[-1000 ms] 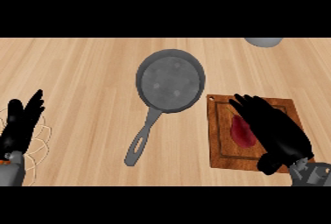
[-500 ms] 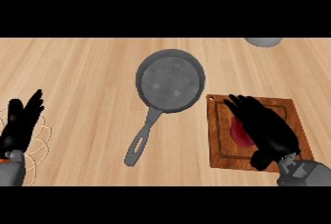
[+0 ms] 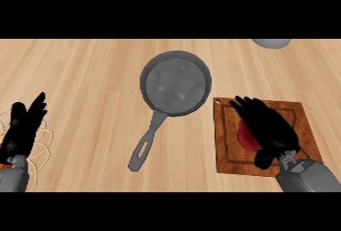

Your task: Pick the pear from the cutting board and place it in the pan

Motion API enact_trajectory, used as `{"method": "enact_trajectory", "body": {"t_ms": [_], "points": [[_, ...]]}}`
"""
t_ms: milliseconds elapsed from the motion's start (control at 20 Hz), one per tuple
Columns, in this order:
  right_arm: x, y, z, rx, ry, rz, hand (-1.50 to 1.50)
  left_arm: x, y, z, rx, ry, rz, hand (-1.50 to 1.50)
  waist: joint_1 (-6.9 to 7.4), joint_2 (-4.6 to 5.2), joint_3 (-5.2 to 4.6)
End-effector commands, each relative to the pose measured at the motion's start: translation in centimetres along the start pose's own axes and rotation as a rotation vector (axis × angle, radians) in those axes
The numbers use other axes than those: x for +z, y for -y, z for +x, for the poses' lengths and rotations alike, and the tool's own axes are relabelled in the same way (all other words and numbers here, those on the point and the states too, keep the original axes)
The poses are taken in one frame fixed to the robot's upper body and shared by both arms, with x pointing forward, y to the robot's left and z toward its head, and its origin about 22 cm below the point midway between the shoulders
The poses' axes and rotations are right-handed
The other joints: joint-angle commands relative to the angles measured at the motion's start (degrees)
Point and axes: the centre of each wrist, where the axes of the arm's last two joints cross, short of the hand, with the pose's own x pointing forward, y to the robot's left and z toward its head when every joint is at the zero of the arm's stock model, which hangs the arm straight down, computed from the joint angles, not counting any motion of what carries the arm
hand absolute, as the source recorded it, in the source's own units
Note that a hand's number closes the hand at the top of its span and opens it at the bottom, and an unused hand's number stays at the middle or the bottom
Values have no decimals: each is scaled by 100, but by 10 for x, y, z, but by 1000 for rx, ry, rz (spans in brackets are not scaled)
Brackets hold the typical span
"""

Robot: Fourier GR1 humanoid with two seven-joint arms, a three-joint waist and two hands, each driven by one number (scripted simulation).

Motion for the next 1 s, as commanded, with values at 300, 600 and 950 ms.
{"method": "enact_trajectory", "body": {"t_ms": [300,600,950], "points": [[-12,-27,-19,148,59,-87,150,-9,18,-9,4,8,11,0,-6,12,0],[-11,-26,-12,137,47,-129,150,-2,9,-16,5,-10,0,0,-12,0,-1],[-2,2,-70,-65,-74,-15,150,-1,0,-13,6,1,2,0,-44,-8,-2]]}}
